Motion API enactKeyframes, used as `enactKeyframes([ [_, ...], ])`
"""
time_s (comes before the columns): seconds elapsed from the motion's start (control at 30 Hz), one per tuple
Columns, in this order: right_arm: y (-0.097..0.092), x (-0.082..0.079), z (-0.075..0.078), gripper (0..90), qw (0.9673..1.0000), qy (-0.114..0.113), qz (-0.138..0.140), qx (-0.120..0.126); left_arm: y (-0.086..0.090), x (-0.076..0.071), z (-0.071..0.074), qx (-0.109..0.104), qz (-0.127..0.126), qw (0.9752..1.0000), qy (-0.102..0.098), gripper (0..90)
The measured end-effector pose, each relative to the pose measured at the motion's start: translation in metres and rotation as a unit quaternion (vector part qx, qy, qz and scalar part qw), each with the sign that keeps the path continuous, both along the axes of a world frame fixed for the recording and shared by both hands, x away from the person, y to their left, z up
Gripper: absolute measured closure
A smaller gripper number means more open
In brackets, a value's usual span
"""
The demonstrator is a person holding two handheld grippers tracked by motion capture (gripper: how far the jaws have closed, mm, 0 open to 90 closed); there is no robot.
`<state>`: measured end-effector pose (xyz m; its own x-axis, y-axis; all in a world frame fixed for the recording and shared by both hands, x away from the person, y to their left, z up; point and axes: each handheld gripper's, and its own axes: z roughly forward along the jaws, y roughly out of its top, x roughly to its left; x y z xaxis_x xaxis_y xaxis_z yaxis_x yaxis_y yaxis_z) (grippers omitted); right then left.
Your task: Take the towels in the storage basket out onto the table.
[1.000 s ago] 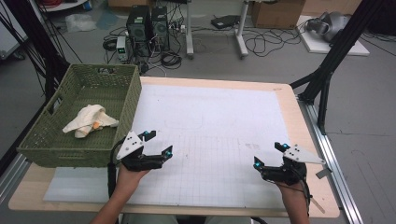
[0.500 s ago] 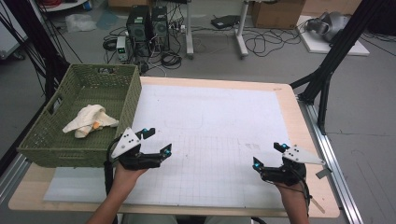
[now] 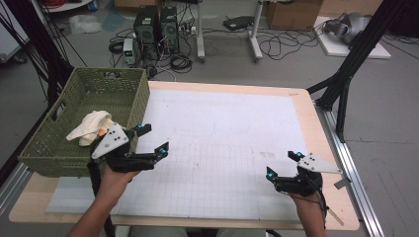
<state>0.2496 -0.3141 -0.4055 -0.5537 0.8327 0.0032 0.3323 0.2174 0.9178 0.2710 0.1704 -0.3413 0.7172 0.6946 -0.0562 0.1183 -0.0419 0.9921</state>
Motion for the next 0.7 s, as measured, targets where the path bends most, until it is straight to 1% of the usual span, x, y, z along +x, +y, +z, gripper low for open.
enactKeyframes([
  [0.03, 0.0, 0.0, 0.0, 4.3, 1.0, -0.001, 0.001, 0.0, 0.007, 0.001, 0.006, 0.001, 0.002, 1.0, 0.0, 16.8],
  [0.07, 0.0, 0.0, 0.0, 4.3, 1.0, -0.001, 0.001, 0.0, 0.007, 0.001, 0.006, 0.001, 0.002, 1.0, 0.0, 16.8],
  [0.17, 0.001, 0.001, 0.0, 4.3, 1.0, 0.0, 0.001, -0.002, 0.018, 0.004, 0.018, 0.0, 0.005, 1.0, -0.004, 16.8],
  [0.2, 0.001, 0.001, -0.001, 4.3, 1.0, -0.001, 0.003, -0.001, 0.025, 0.006, 0.026, 0.001, 0.007, 0.9999, -0.009, 16.8],
  [0.23, 0.001, 0.001, -0.001, 4.3, 1.0, -0.001, 0.003, -0.002, 0.025, 0.006, 0.026, 0.001, 0.007, 0.9999, -0.009, 16.8],
  [0.3, 0.001, 0.001, -0.001, 4.3, 1.0, 0.001, 0.004, -0.001, 0.032, 0.009, 0.034, -0.001, 0.007, 0.9999, -0.011, 16.8],
  [0.33, 0.001, 0.002, -0.001, 4.4, 1.0, -0.001, 0.005, -0.003, 0.035, 0.011, 0.038, -0.005, 0.006, 0.9999, -0.01, 16.8],
  [0.37, 0.001, 0.002, -0.001, 4.4, 1.0, 0.001, 0.005, -0.003, 0.042, 0.016, 0.044, -0.015, 0.002, 0.9999, -0.006, 16.8],
  [0.4, 0.002, 0.001, -0.001, 4.3, 1.0, 0.003, 0.005, -0.002, 0.046, 0.018, 0.046, -0.016, 0.008, 0.9998, -0.007, 16.8],
  [0.43, 0.002, 0.001, -0.001, 4.3, 1.0, 0.003, 0.004, -0.002, 0.046, 0.018, 0.046, -0.016, 0.008, 0.9998, -0.007, 16.7],
  [0.47, 0.002, 0.002, -0.001, 4.3, 1.0, 0.003, 0.005, -0.001, 0.052, 0.023, 0.05, -0.018, 0.01, 0.9998, -0.003, 16.8],
  [0.5, 0.002, 0.002, -0.001, 4.4, 1.0, 0.004, 0.005, -0.001, 0.052, 0.023, 0.05, -0.018, 0.01, 0.9998, -0.003, 16.7],
  [0.57, 0.002, 0.001, -0.001, 4.3, 1.0, 0.004, 0.004, -0.002, 0.058, 0.028, 0.053, -0.016, 0.012, 0.9998, -0.001, 16.7],
  [0.7, 0.002, 0.002, -0.002, 4.3, 1.0, 0.004, 0.005, -0.003, 0.072, 0.04, 0.057, -0.013, 0.027, 0.9996, 0.004, 16.6],
])
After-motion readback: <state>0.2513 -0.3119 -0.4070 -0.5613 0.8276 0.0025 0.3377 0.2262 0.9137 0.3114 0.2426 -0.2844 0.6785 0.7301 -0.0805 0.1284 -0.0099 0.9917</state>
